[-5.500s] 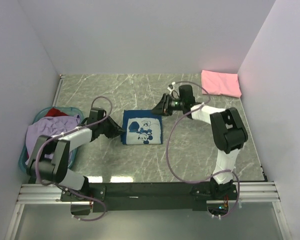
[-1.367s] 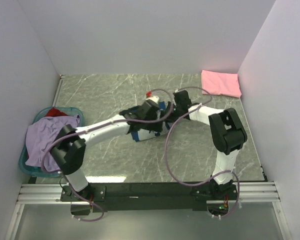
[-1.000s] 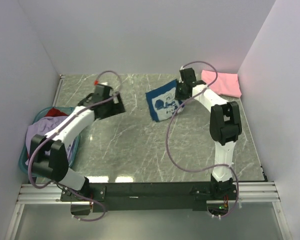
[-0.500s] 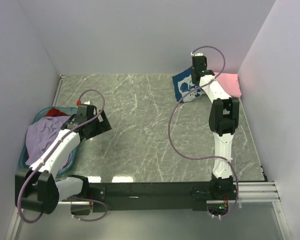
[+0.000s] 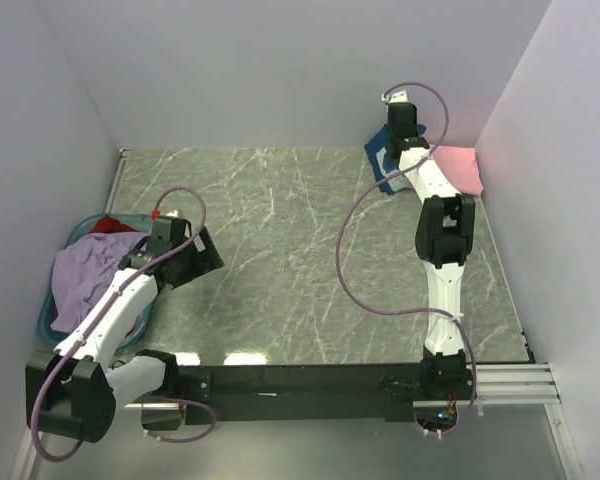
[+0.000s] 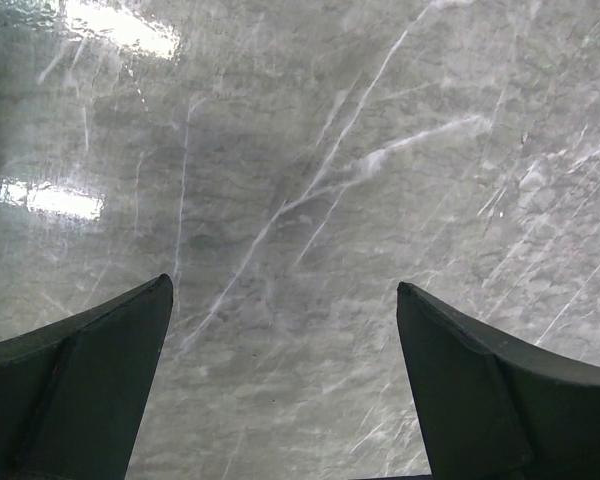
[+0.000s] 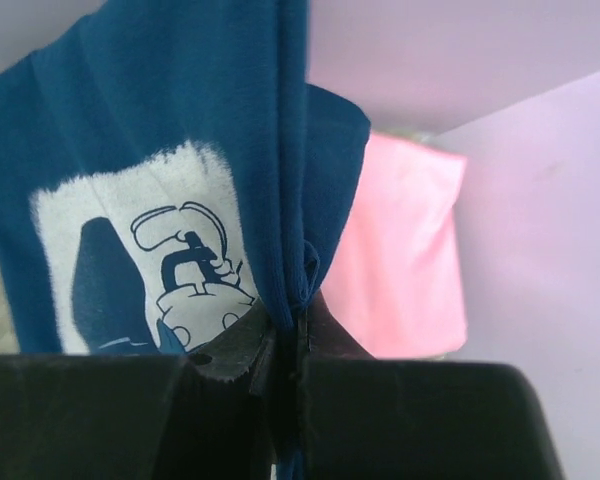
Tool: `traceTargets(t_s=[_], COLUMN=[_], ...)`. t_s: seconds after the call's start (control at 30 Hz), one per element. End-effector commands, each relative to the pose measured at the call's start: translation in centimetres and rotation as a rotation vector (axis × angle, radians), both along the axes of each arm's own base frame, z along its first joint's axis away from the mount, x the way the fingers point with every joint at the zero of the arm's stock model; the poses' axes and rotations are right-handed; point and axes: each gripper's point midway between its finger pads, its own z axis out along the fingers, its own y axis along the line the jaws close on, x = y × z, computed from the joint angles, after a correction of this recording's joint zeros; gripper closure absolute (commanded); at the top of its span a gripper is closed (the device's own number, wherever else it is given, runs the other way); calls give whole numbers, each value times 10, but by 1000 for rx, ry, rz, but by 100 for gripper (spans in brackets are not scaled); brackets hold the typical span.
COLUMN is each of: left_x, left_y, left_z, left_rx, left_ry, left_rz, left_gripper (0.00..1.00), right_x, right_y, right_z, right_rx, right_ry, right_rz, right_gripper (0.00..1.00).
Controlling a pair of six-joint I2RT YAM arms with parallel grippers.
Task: Fold and stack the t-shirts
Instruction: Neatly place the folded tshirt to the corner
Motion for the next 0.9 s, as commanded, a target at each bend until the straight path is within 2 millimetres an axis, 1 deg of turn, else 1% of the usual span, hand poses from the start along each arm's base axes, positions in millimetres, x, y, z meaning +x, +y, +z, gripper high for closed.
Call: traceTargets(t_s=[0.0,0.17,0.3,0.33,0.43,0.5,0.53,0.63,0.67,0.8,0.83,0.87], left_x=[-2,-3,-6,-6,-7,-8,-8,-8,-8,-9,-9,-8], left_y=[-2,-2,-10,-11,-14,-18,-18,-19,-18,-19,-19,-19], left_z=[-5,-10,-12,-12,-14,-12,-11,-9,-9,-10,-12,-11], left_rx=[-15,-6,-5,0,40,45,44,41,41,40,43,43], left_ry=[14,28,29,27,24,17,14,6,7,15,18,18], left_rz=[-3,4,-22,-27,-33,-43,-44,-46,-44,-46,-49,-47], left_gripper=[1,2,2,2,2,2,2,2,2,2,2,2], right_x=[18,18,15,16,13,14,14,17,14,15,16,15], right_y=[-24,-37,-46,-46,-54,-58,-64,-65,-82,-100,-102,-109], right_z=[53,62,76,78,80,77,73,63,60,45,45,43], right_rx=[-63,-64,-42,-31,-6,7,16,35,38,55,65,71], right_ry=[-160,-182,-206,-210,-221,-217,-216,-210,-209,-209,-219,-222], right_rz=[-58,-77,-80,-73,-87,-84,-95,-90,-120,-154,-163,-175], right_gripper=[100,100,100,100,100,100,100,100,100,100,100,100])
